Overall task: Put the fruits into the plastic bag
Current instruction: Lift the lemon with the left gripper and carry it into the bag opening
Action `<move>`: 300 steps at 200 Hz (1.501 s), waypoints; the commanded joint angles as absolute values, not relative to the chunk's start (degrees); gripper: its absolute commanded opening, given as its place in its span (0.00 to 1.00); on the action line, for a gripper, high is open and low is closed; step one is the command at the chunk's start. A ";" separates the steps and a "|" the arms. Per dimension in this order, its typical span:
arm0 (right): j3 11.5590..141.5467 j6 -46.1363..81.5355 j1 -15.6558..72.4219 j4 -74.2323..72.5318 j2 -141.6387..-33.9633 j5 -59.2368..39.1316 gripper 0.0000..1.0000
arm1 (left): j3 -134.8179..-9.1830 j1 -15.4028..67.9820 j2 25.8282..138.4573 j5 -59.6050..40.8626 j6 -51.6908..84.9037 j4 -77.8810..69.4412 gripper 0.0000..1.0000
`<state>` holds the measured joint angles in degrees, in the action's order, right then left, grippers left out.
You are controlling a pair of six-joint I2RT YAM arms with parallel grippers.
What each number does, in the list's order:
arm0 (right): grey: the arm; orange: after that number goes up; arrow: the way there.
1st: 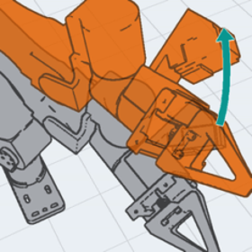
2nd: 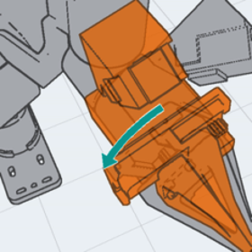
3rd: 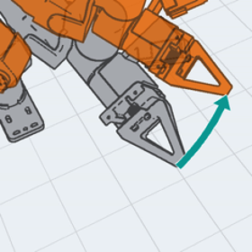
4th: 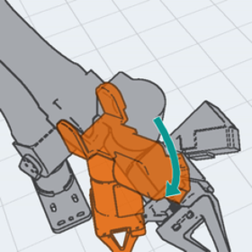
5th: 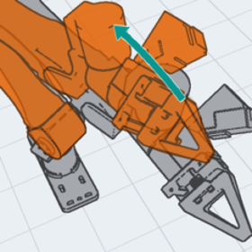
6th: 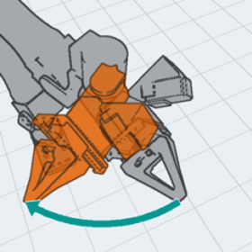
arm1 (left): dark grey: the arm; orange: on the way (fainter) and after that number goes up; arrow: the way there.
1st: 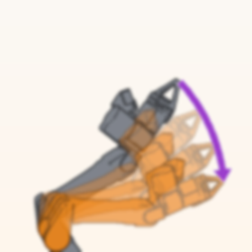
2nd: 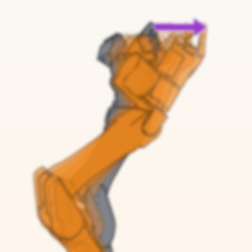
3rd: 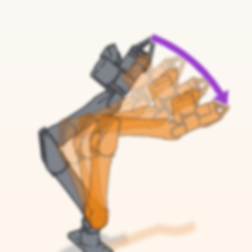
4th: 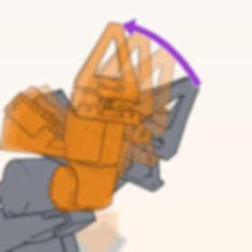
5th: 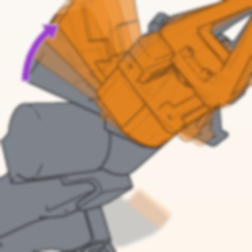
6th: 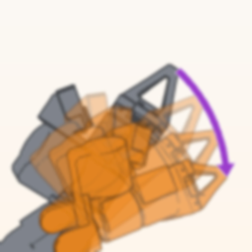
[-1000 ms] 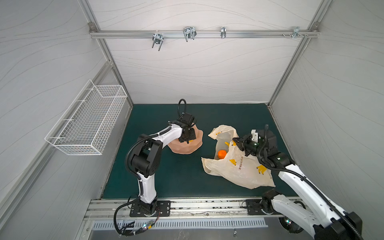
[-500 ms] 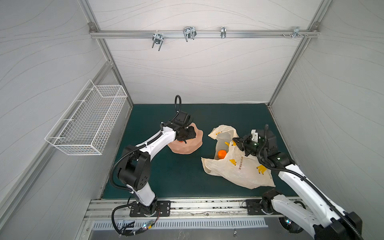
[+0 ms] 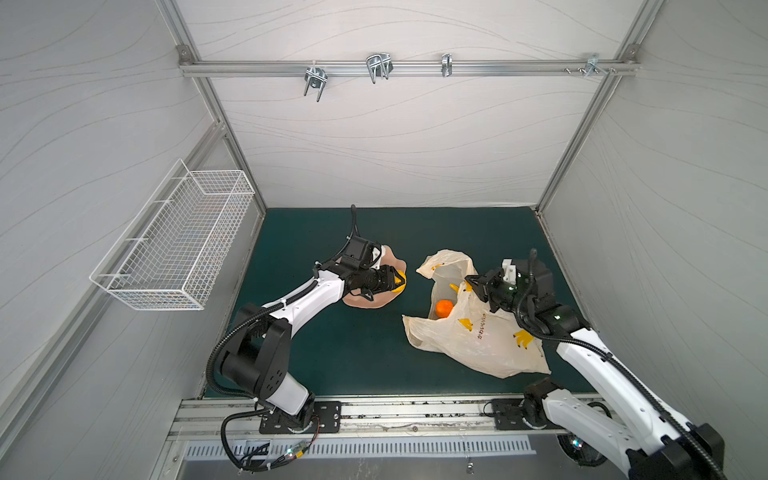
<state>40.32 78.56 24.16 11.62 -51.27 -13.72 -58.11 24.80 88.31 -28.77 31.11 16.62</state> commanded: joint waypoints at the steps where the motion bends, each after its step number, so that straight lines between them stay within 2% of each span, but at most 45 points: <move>1: 40.01 79.33 24.49 11.04 -51.35 -12.94 0.00 | -56.59 24.61 86.77 -35.60 31.97 10.06 0.50; 134: 40.78 79.10 24.52 10.37 -52.91 -13.57 0.00 | -51.97 29.75 84.81 -40.77 28.69 7.04 0.45; 215: 40.62 79.19 24.52 10.46 -52.83 -13.27 0.00 | -55.60 38.65 86.13 -34.09 21.54 13.28 0.42; 300: 40.80 79.23 24.61 10.28 -52.87 -13.48 0.00 | -61.14 45.17 90.79 -31.23 16.53 17.98 0.41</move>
